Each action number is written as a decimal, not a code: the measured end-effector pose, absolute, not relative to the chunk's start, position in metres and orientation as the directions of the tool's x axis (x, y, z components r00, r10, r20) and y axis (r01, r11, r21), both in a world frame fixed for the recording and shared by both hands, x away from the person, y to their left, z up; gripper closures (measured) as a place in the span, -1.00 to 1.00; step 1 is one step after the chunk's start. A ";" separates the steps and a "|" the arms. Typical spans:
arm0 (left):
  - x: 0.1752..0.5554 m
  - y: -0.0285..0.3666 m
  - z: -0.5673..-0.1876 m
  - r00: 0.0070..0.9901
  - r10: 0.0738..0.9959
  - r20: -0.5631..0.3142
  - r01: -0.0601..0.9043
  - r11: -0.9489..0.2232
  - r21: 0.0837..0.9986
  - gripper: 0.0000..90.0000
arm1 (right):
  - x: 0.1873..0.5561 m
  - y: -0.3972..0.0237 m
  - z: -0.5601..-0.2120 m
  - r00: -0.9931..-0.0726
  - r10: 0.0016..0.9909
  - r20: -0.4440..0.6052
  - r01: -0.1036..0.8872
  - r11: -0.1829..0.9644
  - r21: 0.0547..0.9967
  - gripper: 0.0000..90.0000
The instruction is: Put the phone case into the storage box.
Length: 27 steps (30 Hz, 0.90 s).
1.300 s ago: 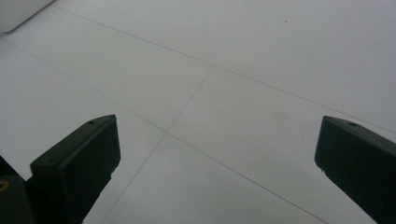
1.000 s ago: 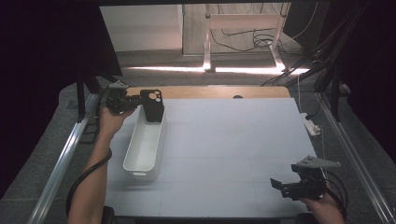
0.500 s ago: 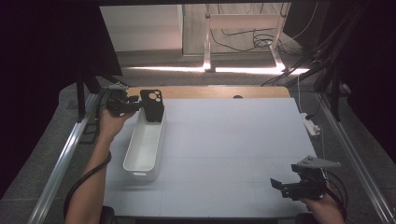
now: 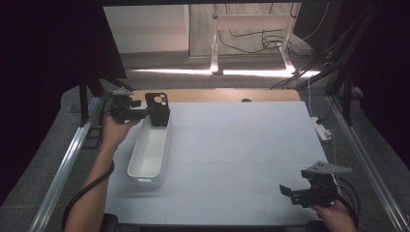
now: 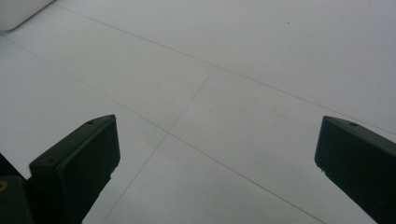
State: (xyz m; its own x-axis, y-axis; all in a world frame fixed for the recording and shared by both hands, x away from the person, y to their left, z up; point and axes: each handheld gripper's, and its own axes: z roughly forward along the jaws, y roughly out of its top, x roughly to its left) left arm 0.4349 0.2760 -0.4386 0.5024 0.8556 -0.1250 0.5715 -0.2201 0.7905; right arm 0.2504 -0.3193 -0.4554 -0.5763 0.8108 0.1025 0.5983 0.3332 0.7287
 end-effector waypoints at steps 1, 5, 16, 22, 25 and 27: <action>0.434 0.276 -0.439 0.503 0.855 -0.125 0.571 -0.220 0.791 -0.41 | 0.250 -0.319 -0.455 -0.577 0.810 0.103 0.598 0.333 0.729 -1.00; 0.429 0.275 -0.438 0.506 0.853 -0.131 0.572 -0.218 0.791 -0.52 | 0.251 -0.319 -0.455 -0.579 0.809 0.101 0.598 0.336 0.728 -1.00; 0.415 0.270 -0.433 0.507 0.852 -0.128 0.574 -0.223 0.788 -0.71 | 0.252 -0.318 -0.456 -0.583 0.806 0.102 0.599 0.342 0.724 -1.00; 0.407 0.268 -0.431 0.511 0.847 -0.148 0.575 -0.209 0.791 -0.80 | 0.252 -0.317 -0.456 -0.585 0.804 0.102 0.599 0.345 0.722 -1.00; 0.404 0.266 -0.430 0.517 0.843 -0.148 0.575 -0.214 0.790 -0.83 | 0.252 -0.317 -0.456 -0.586 0.804 0.101 0.600 0.347 0.721 -1.00; 0.400 0.265 -0.429 0.518 0.843 -0.146 0.573 -0.216 0.791 -0.85 | 0.252 -0.317 -0.456 -0.586 0.804 0.100 0.600 0.347 0.721 -1.00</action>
